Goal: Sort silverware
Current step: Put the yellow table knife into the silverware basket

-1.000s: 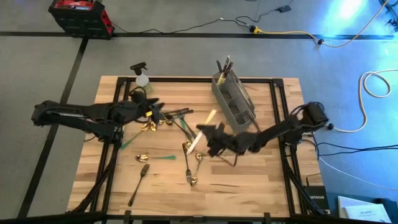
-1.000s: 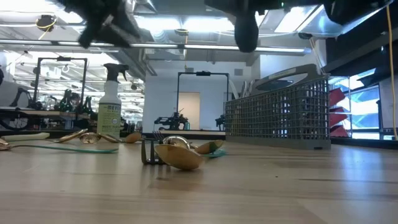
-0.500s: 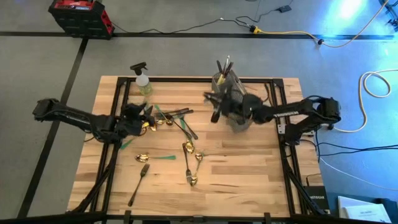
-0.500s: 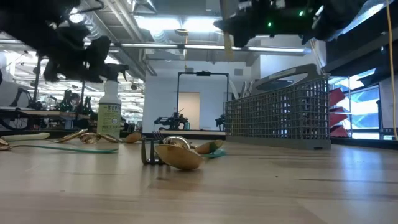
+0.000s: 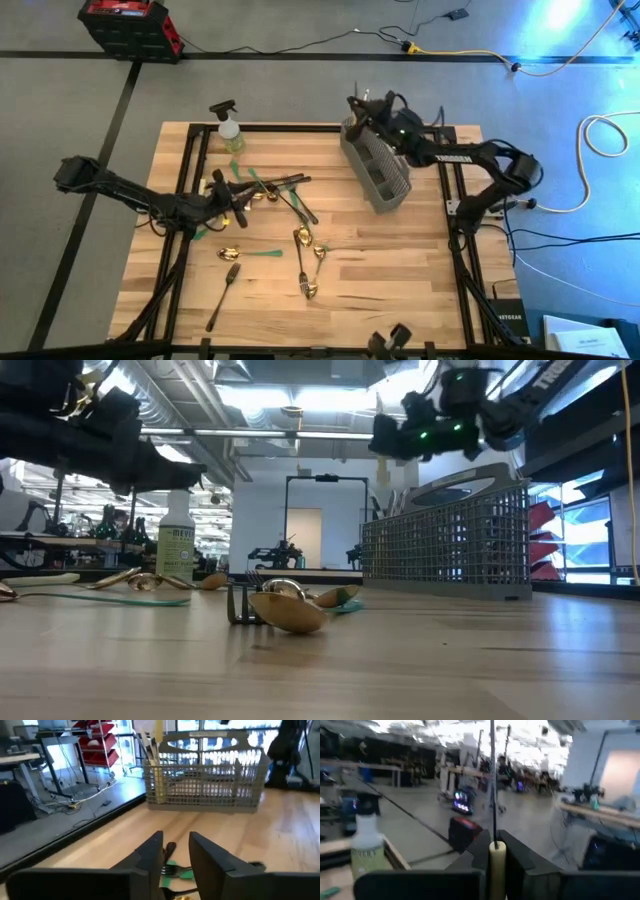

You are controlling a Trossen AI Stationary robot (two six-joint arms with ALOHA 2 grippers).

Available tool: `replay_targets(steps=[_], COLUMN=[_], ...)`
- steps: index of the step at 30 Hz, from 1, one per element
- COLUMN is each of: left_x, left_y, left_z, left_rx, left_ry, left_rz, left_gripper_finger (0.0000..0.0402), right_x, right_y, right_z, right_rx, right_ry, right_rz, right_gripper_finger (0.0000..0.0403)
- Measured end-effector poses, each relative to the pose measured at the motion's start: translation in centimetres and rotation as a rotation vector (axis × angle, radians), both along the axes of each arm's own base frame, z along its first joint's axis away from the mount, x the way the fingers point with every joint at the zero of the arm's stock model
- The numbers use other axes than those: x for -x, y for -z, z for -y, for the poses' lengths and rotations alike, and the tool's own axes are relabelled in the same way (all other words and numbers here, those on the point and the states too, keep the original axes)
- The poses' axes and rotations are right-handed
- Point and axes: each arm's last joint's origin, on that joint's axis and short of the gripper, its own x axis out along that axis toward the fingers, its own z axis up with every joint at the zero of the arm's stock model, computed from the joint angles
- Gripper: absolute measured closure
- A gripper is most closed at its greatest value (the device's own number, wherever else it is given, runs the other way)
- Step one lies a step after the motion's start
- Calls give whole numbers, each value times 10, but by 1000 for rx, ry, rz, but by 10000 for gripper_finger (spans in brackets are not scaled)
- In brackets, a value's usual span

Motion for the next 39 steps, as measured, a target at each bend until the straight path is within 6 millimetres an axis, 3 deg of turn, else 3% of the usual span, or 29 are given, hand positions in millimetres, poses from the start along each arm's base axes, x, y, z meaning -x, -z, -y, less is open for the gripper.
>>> replay_targets(steps=[7, 13, 26, 39], left_x=[1, 2, 9, 16], left_y=[5, 12, 29, 42], left_z=[-1, -2, -3, -5], left_rx=[37, 27, -21, -58], left_ry=[-36, -40, -45, -48], left_rz=[-25, -92, -301, -465], left_gripper_finger=[330, 330, 330, 330], right_x=[-21, -21, -21, -21], right_y=[20, 28, 36, 37], right_z=[19, 22, 21, 21], right_rx=[-68, -96, -189, -213], right_ry=[148, 260, 303, 301], right_rz=[-3, 10, 0, 18], right_gripper_finger=[393, 395, 390, 326])
